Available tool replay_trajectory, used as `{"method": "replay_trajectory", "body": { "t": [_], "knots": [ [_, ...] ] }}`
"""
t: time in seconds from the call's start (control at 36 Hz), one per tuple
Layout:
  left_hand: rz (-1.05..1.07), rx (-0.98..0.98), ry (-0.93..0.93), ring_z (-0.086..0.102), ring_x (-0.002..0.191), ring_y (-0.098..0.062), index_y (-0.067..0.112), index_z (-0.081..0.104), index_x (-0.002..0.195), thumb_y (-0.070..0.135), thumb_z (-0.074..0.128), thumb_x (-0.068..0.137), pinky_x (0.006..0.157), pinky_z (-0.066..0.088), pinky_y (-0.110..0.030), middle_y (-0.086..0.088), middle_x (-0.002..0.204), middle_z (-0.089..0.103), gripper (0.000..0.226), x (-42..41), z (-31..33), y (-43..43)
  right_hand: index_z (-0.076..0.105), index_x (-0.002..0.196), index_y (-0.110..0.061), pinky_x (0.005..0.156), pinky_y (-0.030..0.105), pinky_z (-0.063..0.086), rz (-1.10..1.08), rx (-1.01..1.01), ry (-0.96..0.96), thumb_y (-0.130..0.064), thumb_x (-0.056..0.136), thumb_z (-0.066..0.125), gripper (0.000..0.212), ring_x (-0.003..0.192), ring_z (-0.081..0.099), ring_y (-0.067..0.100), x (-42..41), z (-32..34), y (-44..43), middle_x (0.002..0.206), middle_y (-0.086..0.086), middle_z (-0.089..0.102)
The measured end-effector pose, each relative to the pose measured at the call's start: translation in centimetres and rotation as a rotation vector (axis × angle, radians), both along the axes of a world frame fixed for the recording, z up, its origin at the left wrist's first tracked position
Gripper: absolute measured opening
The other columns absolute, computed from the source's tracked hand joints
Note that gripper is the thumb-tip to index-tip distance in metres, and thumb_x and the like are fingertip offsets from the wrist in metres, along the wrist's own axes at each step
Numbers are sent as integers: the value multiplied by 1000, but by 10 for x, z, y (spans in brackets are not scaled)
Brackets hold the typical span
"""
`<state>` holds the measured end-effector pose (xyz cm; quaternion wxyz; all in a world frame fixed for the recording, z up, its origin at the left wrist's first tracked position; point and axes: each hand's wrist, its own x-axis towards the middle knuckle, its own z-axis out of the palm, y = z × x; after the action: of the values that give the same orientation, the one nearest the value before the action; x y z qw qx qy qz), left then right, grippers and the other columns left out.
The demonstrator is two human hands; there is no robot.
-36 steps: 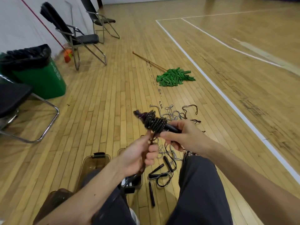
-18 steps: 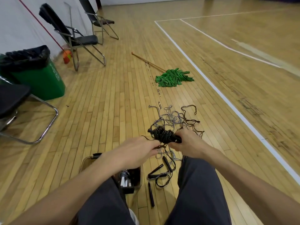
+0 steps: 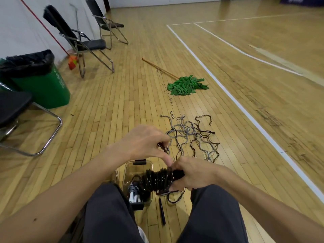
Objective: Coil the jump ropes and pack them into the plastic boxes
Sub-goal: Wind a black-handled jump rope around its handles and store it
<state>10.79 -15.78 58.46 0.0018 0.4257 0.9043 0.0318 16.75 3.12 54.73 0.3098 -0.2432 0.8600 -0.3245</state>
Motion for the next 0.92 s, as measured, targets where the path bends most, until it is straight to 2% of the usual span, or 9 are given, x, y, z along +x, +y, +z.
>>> {"method": "replay_trajectory", "body": {
  "t": [0.08, 0.19, 0.25, 0.36, 0.44, 0.53, 0.64, 0.78, 0.92],
  "knots": [
    [113, 79, -121, 42, 64, 1, 28, 57, 85, 77, 67, 64, 63, 34, -19, 16, 68, 48, 54, -1, -6, -4, 59, 74, -26, 49, 16, 42, 34, -30, -5, -24, 93, 73, 23, 48, 54, 3, 2, 3, 0, 53, -18, 60],
    [218, 215, -356, 42, 62, -3, 31, 56, 76, 64, 80, 63, 61, 37, -26, 13, 68, 51, 43, 1, -13, -12, 66, 83, -8, 51, 25, 45, 19, -157, -61, -21, 92, 74, 17, 57, 59, 23, 2, 0, 0, 72, 8, 70],
    [272, 344, -504, 44, 62, -5, 30, 57, 73, 56, 83, 63, 62, 38, -26, 12, 68, 53, 38, 4, -16, -15, 66, 83, -9, 53, 27, 47, -12, -253, -117, -16, 92, 74, 13, 58, 59, 21, 1, 0, 2, 68, 1, 69],
    [350, 595, -716, 56, 61, -3, 15, 61, 78, 21, 74, 85, 62, 47, -17, 11, 67, 65, 16, 2, -30, -20, 68, 91, -8, 55, 19, 48, -95, -501, -225, -6, 92, 70, 4, 60, 59, 12, -1, 8, 6, 74, -4, 68],
    [430, 611, -751, 64, 70, -11, 13, 62, 84, 0, 65, 91, 70, 57, -26, 1, 76, 69, 15, 4, -47, -25, 69, 87, -10, 54, 21, 47, -172, -603, -202, -3, 92, 69, 9, 59, 58, 12, -6, 11, 9, 75, 2, 68],
    [523, 675, -870, 51, 55, -9, 14, 59, 81, 11, 53, 101, 55, 45, -22, 3, 60, 61, 21, 17, -55, -23, 66, 84, -9, 52, 20, 44, -298, -664, -224, -5, 93, 67, 10, 56, 55, 12, -11, 8, 9, 71, 3, 66],
    [594, 941, -1067, 50, 58, -8, 16, 66, 107, 21, 51, 103, 51, 39, -20, 3, 70, 62, 17, 29, -64, -15, 66, 84, -7, 47, 18, 42, -471, -680, -254, -6, 93, 67, 9, 53, 53, 12, -19, 0, 8, 68, 4, 64],
    [694, 1033, -1160, 53, 72, -11, 16, 62, 125, 17, 46, 106, 57, 40, -23, -6, 95, 70, 26, 39, -69, -12, 66, 93, 2, 47, 20, 43, -637, -584, -180, -7, 91, 72, 11, 53, 53, 13, -28, -17, 9, 68, 6, 62],
    [750, 1083, -1222, 61, 97, -18, 16, 63, 126, 25, 43, 107, 67, 46, -26, 0, 112, 75, 29, 43, -71, -10, 70, 94, -4, 49, 21, 45, -690, -349, 23, -14, 93, 72, 10, 53, 56, 8, -28, -35, -5, 69, 1, 65]
  ]
}}
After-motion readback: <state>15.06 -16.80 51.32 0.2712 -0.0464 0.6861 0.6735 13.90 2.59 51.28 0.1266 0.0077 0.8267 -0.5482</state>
